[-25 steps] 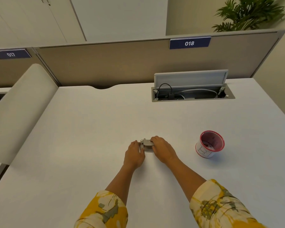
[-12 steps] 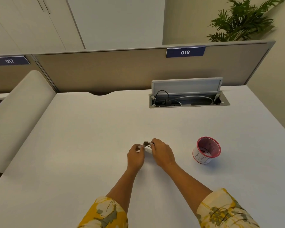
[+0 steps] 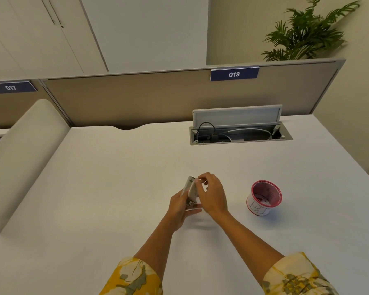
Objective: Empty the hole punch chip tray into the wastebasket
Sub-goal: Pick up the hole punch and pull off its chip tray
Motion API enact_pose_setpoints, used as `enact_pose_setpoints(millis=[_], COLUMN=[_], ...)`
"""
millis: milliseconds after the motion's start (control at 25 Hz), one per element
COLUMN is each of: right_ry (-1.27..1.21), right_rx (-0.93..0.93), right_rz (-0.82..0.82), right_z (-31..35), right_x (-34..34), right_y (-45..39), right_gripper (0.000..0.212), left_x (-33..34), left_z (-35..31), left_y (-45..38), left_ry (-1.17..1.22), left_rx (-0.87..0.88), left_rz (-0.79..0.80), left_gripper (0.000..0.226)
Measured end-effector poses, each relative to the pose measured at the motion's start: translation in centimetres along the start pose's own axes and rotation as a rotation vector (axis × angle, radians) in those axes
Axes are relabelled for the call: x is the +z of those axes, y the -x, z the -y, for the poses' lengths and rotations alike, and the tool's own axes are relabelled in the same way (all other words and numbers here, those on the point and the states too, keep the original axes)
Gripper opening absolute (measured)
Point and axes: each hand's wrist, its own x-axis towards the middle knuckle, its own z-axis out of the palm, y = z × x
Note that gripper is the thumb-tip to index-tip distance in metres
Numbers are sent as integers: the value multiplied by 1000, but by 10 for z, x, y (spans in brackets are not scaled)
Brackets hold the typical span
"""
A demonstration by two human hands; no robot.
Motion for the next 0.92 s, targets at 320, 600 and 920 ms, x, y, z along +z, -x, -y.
enact_pose_setpoints(millis=[320, 600, 920], right_ry=[-404, -492, -925], right_rx=[467, 517, 728], right_rz=[487, 531, 433], right_z=[-13, -30, -23], right_x=[-36, -35, -17], right_y=[-34, -23, -3], right_gripper=[27, 35, 29], left_x=[-5, -2, 11], left_z=[4, -1, -6], left_y=[4, -1, -3], left_ry=[-73, 180, 310], left_rx=[-43, -90, -4], left_rz=[8, -155, -157], left_gripper=[35, 49, 30])
